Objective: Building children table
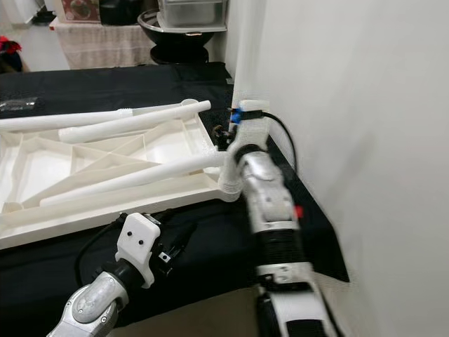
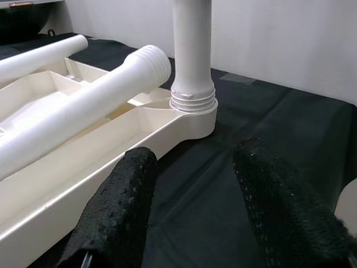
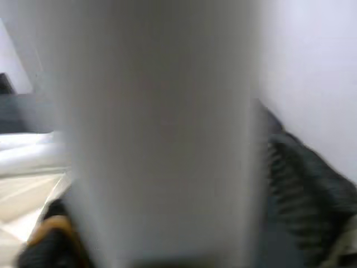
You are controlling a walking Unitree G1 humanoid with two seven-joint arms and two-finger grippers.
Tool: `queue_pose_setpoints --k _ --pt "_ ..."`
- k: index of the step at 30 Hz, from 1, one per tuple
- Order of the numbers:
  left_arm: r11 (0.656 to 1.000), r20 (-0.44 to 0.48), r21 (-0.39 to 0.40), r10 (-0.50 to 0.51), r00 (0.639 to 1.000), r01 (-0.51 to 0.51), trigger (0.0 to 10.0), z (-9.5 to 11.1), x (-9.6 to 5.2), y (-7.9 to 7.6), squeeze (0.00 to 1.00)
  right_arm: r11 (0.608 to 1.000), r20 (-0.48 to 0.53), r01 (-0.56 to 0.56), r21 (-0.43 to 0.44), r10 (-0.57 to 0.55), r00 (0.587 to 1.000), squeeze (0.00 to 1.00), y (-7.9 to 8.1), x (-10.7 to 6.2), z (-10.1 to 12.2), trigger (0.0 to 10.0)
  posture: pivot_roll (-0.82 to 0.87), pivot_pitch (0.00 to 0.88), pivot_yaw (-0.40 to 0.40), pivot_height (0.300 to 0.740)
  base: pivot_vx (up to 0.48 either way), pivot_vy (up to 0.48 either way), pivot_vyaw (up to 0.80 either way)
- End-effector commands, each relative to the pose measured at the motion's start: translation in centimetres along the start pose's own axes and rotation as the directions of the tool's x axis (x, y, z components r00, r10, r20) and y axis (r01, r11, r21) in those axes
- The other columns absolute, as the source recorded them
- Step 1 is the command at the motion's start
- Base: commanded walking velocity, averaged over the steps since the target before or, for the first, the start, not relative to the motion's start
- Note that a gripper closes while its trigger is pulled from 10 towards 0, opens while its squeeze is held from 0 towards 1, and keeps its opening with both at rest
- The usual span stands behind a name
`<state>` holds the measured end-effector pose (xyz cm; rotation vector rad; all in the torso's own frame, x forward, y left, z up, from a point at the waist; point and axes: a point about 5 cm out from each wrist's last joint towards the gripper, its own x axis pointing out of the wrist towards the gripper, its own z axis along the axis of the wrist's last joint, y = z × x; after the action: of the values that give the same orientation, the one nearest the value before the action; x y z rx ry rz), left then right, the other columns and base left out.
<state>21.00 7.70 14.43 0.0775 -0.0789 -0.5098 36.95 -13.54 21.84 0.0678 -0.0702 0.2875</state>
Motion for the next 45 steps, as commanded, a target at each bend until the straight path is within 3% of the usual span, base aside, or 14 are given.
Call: queue_pose_setpoints --k 1,4,8,11,23,25,26,27,32,36,40,42,43,45 --pt "1.000 -0.016 -0.004 -0.001 1.000 0.001 10.0 -0.3 -0.1 -0.1 0.00 0.974 0.036 -0.218 0.052 0.217 0.976 0.00 1.1 0.3 1.4 10.0 0.02 0.060 -0.072 0.740 0.000 0.000 0.00" --pt "1.000 -0.016 -0.003 -0.002 1.000 0.002 10.0 -0.4 -0.1 -0.1 0.00 0.941 0.045 -0.330 0.078 0.327 0.944 0.00 1.4 0.1 1.8 10.0 0.02 0.060 -0.072 0.740 0.000 0.000 0.00" --pt "1.000 -0.015 0.000 -0.007 1.000 0.007 10.0 -0.4 -0.1 -0.2 0.00 0.786 0.075 -0.608 0.110 0.603 0.794 0.00 2.3 -1.0 2.7 10.0 0.03 0.047 -0.072 0.740 0.000 0.000 0.00" --pt "1.000 -0.014 0.002 -0.009 1.000 0.009 10.0 -0.4 -0.1 -0.2 0.00 0.580 0.087 -0.810 0.088 0.806 0.586 0.00 3.4 -2.2 3.1 10.0 0.03 0.036 -0.073 0.740 0.000 0.000 0.00" --pt "1.000 -0.009 0.000 -0.014 1.000 0.014 10.0 -0.3 -0.2 -0.4 0.00 0.407 0.063 -0.911 0.071 0.909 0.411 0.00 5.8 -1.5 2.6 10.0 0.04 0.031 -0.081 0.740 0.000 0.000 0.00" --pt "1.000 -0.007 -0.001 -0.015 1.000 0.015 10.0 -0.3 -0.2 -0.4 0.00 0.429 0.040 -0.900 0.073 0.901 0.433 0.00 6.2 -1.0 2.1 10.0 0.04 0.032 -0.085 0.740 0.000 0.000 0.00" --pt "1.000 -0.005 -0.003 -0.014 1.000 0.014 10.0 -0.3 -0.2 -0.4 0.00 0.463 0.009 -0.884 0.066 0.885 0.465 0.00 6.5 -0.4 1.6 3.5 0.04 0.032 -0.085 0.740 0.000 0.000 0.00" --pt "1.000 -0.004 -0.005 -0.012 1.000 0.011 10.0 -0.3 -0.2 -0.4 0.00 0.492 -0.008 -0.869 0.046 0.870 0.492 0.00 6.6 -0.1 1.2 0.0 0.04 0.032 -0.085 0.740 0.000 0.000 0.00" --pt "1.000 -0.005 -0.006 -0.008 1.000 0.008 10.0 -0.2 -0.3 -0.4 0.00 0.628 -0.028 -0.779 0.004 0.778 0.627 0.00 5.8 1.2 0.7 0.0 0.05 0.039 -0.086 0.740 0.000 0.000 0.00" --pt "1.000 -0.006 -0.006 -0.010 1.000 0.010 10.0 -0.3 -0.3 -0.4 0.00 0.664 -0.016 -0.747 0.001 0.747 0.664 0.00 5.3 1.4 0.9 0.0 0.04 0.040 -0.084 0.740 0.000 0.000 0.00" --pt "1.000 -0.007 -0.004 -0.011 1.000 0.011 10.0 -0.3 -0.3 -0.4 0.00 0.815 0.008 -0.579 -0.012 0.579 0.815 0.00 3.8 2.2 1.4 0.0 0.04 0.041 -0.082 0.740 0.000 0.000 0.00" --pt "1.000 -0.008 -0.004 -0.010 1.000 0.010 10.0 -0.3 -0.3 -0.4 0.00 0.886 0.016 -0.464 -0.013 0.464 0.886 0.00 3.1 2.6 1.6 0.0 0.04 0.046 -0.081 0.740 0.000 0.000 0.00" --pt "1.000 -0.008 0.000 -0.005 1.000 0.005 10.0 -0.3 -0.2 -0.2 0.00 0.994 -0.023 -0.107 -0.001 0.107 0.994 0.00 0.9 3.2 1.1 0.0 0.04 0.048 -0.079 0.740 0.000 0.000 0.00" --pt "1.000 -0.008 0.000 -0.004 1.000 0.004 10.0 -0.3 -0.2 -0.2 0.00 0.999 -0.046 0.040 -0.010 -0.040 0.998 0.00 0.0 3.1 0.7 0.0 0.03 0.048 -0.077 0.740 0.000 0.000 0.00"
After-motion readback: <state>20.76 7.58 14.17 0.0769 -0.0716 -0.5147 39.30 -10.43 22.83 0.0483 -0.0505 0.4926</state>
